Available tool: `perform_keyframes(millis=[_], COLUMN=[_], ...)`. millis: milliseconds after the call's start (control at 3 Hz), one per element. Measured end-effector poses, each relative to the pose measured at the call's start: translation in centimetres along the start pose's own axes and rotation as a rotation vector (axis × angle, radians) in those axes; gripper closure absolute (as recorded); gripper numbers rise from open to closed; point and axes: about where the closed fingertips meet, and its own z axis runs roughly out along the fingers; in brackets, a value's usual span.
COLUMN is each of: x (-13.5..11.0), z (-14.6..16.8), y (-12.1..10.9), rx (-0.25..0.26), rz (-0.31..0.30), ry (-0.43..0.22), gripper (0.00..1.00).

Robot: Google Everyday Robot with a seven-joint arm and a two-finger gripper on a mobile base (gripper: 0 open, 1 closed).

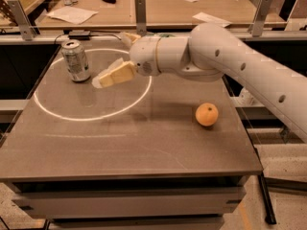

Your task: Move 7up can near orange

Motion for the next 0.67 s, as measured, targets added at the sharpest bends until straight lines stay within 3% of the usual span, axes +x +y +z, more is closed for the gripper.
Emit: perform_keyframes(millis=[333, 667], x=[2.31, 2.31], z=[3.82, 3.83], y=[-0.87, -0.87], rx=[0.013, 0.013], rz=[0.026, 0.026], ry=[0.023, 0.023], gripper=[0.0, 0.0])
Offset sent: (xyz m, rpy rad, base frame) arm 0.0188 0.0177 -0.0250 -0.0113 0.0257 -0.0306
